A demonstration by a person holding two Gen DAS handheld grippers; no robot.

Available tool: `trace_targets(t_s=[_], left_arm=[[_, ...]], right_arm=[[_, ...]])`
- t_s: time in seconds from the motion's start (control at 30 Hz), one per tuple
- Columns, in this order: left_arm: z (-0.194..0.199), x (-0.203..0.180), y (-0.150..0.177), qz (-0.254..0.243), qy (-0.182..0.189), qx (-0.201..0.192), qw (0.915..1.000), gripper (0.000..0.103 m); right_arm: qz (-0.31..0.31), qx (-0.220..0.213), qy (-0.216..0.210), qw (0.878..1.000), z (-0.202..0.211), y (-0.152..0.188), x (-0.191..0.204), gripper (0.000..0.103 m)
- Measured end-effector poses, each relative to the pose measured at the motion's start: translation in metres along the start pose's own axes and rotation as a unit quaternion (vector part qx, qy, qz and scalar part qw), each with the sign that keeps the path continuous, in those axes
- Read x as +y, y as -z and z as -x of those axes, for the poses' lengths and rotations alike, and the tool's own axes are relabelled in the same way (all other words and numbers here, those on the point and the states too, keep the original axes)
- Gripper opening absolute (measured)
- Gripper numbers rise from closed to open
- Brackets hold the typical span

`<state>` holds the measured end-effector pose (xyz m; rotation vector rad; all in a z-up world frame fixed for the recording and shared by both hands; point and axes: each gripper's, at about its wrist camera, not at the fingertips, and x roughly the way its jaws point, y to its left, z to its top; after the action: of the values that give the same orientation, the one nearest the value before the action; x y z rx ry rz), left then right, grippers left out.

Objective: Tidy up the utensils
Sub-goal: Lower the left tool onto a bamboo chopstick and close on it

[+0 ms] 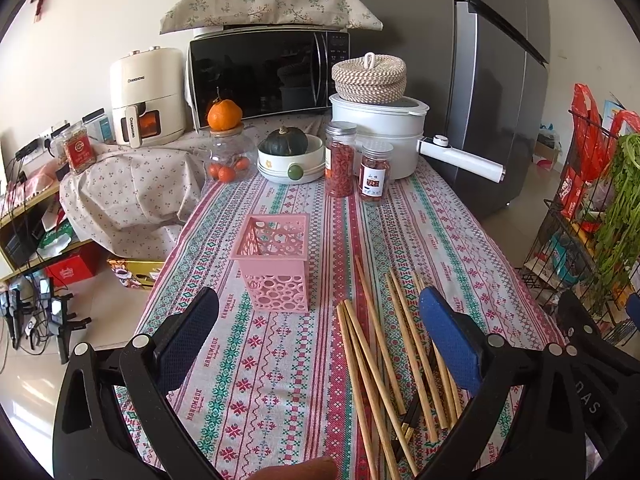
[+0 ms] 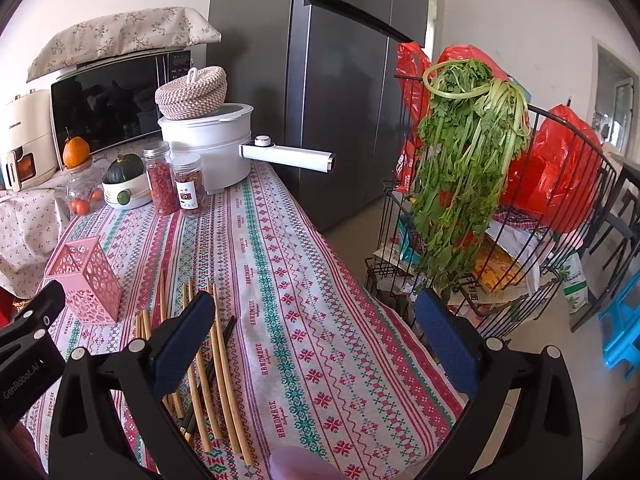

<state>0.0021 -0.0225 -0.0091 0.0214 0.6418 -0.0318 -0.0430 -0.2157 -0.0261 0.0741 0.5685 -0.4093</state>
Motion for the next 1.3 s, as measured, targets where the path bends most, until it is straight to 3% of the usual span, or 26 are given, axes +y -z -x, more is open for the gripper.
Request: trace_targets(t_s=[0.07, 0.17, 0.3, 0.33, 0.47, 0.53, 0.63, 0.73, 0.8, 0.93, 1.03, 1.1, 1.2, 1.3], left_arm=[[-0.005, 0.006, -0.001, 0.009, 0.005, 0.011, 0.9999, 0.096], [-0.021, 0.017, 0.0, 0.035, 0.036, 0.059, 0.997, 0.096], [-0.05, 0.025, 0.005, 0.049, 0.089, 0.151, 0.9833, 0.096], [-0.06, 0.027, 0.009, 0.05, 0.09, 0.179, 0.9784, 0.096], [-0.08, 0.029, 0.021, 0.038, 0.061, 0.231, 0.9704, 0.096], [-0.091, 0.032, 0.027, 0.045, 0.046, 0.264, 0.9623, 0.096], [-0.11, 0.042, 0.038, 0.095, 0.049, 0.326, 0.9395, 0.096], [-0.118, 0.044, 0.046, 0.131, 0.05, 0.343, 0.9287, 0.085], [-0.124, 0.04, 0.044, 0.132, 0.039, 0.347, 0.9277, 0.073], [-0.135, 0.028, 0.041, 0.136, 0.035, 0.347, 0.9273, 0.069], [-0.141, 0.017, 0.035, 0.115, 0.014, 0.33, 0.9369, 0.066], [-0.146, 0.013, 0.034, 0.106, 0.001, 0.324, 0.9403, 0.058], [-0.156, 0.009, 0.038, 0.107, -0.012, 0.328, 0.9386, 0.051], [-0.16, 0.006, 0.037, 0.099, -0.03, 0.316, 0.9431, 0.048]], right_arm=[[-0.005, 0.002, -0.004, 1.0, -0.001, 0.0, -0.002, 0.098], [-0.025, 0.022, -0.025, 0.999, -0.006, -0.003, -0.009, 0.098], [-0.074, 0.088, -0.09, 0.989, -0.025, -0.003, -0.019, 0.098], [-0.084, 0.104, -0.105, 0.986, -0.03, -0.003, -0.021, 0.098], [-0.102, 0.19, -0.159, 0.963, -0.058, 0.003, -0.018, 0.098], [-0.117, 0.222, -0.173, 0.952, -0.068, 0.007, -0.019, 0.098], [-0.143, 0.27, -0.185, 0.934, -0.085, 0.01, -0.018, 0.098], [-0.134, 0.275, -0.175, 0.936, -0.092, 0.01, -0.014, 0.098], [-0.117, 0.272, -0.173, 0.939, -0.094, 0.012, -0.013, 0.098], [-0.114, 0.295, -0.176, 0.932, -0.102, 0.017, -0.017, 0.098], [-0.127, 0.299, -0.177, 0.929, -0.104, 0.019, -0.026, 0.098], [-0.147, 0.307, -0.18, 0.923, -0.107, 0.021, -0.031, 0.098], [-0.175, 0.321, -0.197, 0.91, -0.111, 0.024, -0.04, 0.098], [-0.195, 0.325, -0.208, 0.902, -0.112, 0.025, -0.046, 0.098]])
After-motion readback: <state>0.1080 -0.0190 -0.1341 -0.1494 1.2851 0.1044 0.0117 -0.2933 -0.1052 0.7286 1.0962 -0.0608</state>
